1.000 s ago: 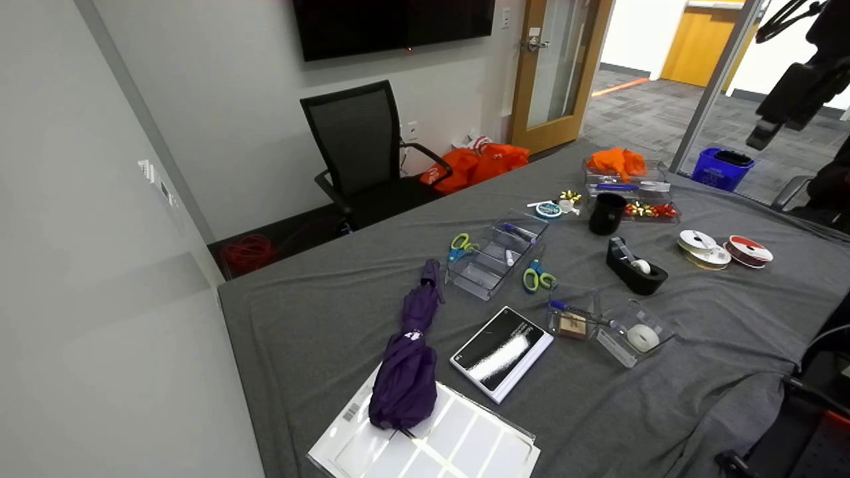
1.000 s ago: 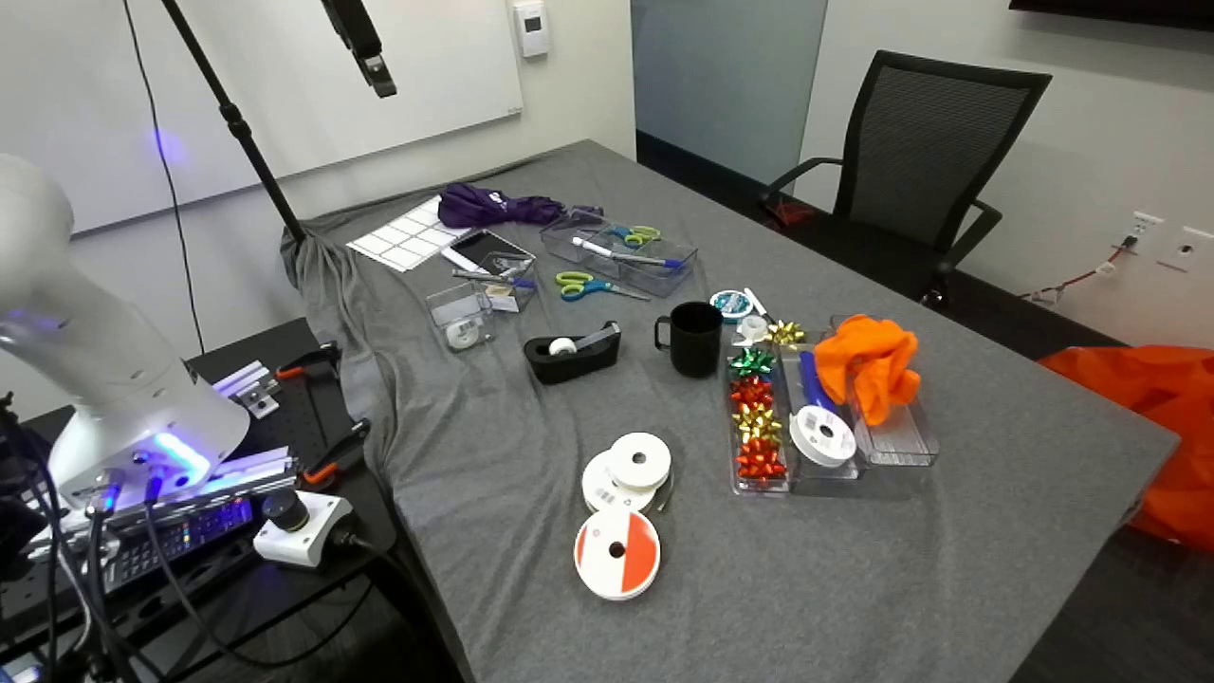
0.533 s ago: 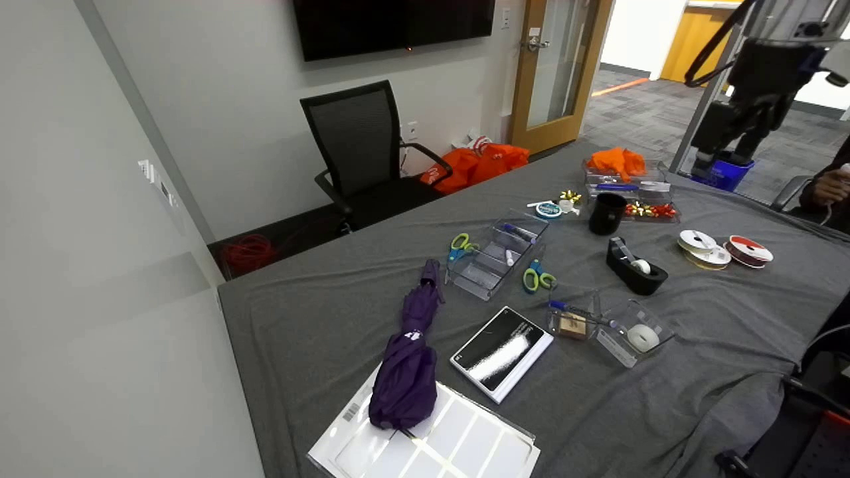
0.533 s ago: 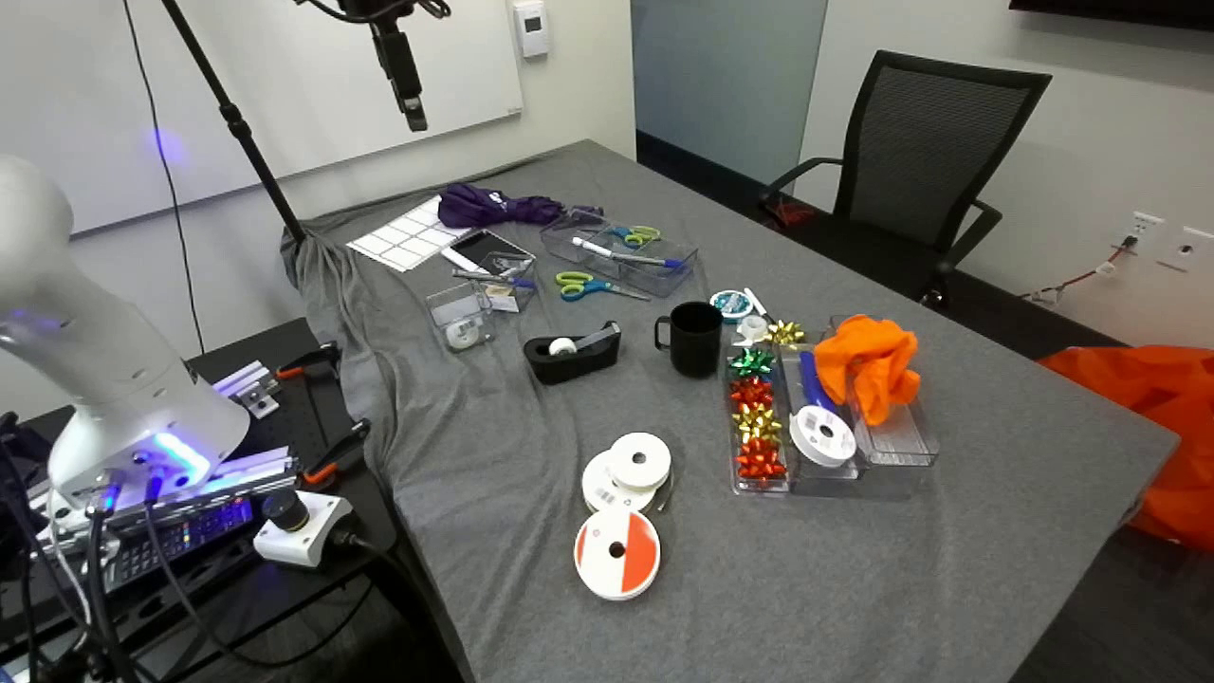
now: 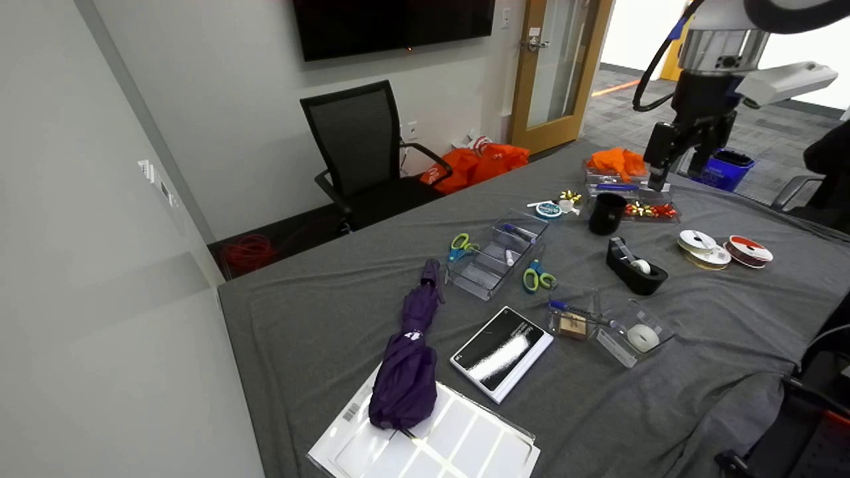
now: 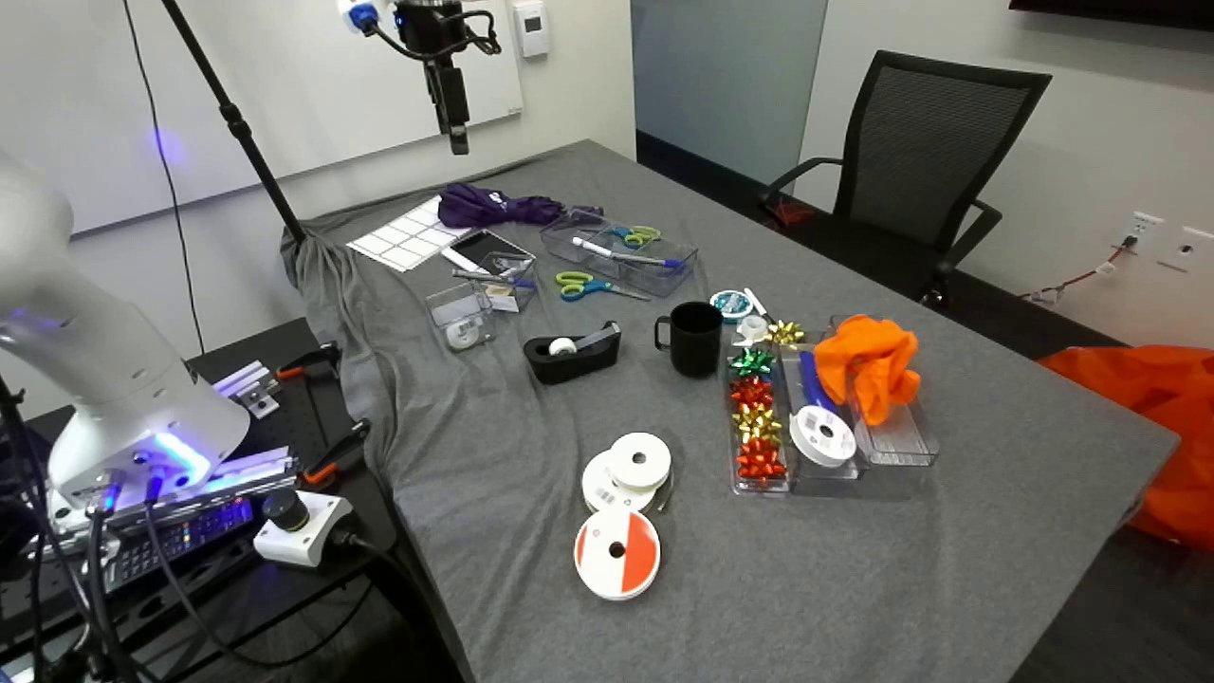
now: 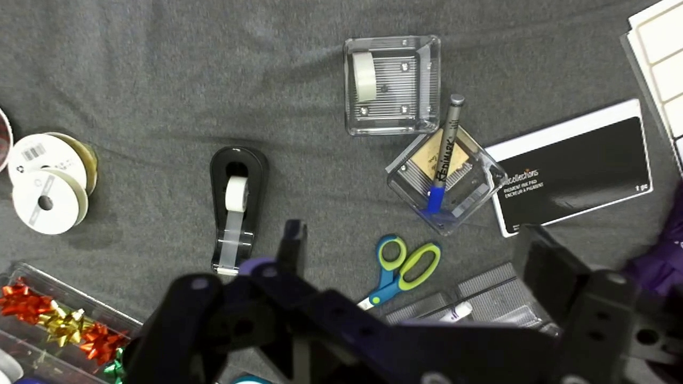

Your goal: Take the marker out of the clear box and put it into the object with three compartments

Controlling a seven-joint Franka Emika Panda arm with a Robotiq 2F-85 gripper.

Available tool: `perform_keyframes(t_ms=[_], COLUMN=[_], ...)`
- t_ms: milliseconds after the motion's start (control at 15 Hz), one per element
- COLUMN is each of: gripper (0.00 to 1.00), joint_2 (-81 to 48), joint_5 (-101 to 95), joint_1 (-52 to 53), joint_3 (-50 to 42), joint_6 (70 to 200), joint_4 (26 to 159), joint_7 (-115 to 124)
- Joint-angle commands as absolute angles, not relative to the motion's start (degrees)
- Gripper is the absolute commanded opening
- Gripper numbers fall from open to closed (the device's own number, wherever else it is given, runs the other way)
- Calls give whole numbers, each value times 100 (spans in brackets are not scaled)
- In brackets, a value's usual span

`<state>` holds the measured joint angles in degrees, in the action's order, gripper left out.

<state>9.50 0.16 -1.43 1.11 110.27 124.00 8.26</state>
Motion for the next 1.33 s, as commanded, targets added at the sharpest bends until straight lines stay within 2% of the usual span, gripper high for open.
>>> perform_keyframes(t_ms=[0, 267, 867, 1267], gripper=[100, 100, 100, 100], joint_2=[950, 721, -749, -1647], joint_5=[12, 110, 957, 1147], joint_1=[-116, -80, 146, 318], joint_3=[84, 117, 184, 295], joint_6=[11011, 11331, 12320, 12483], joint_4=[12374, 12402, 12304, 12084], joint_7=[828, 923, 982, 1105])
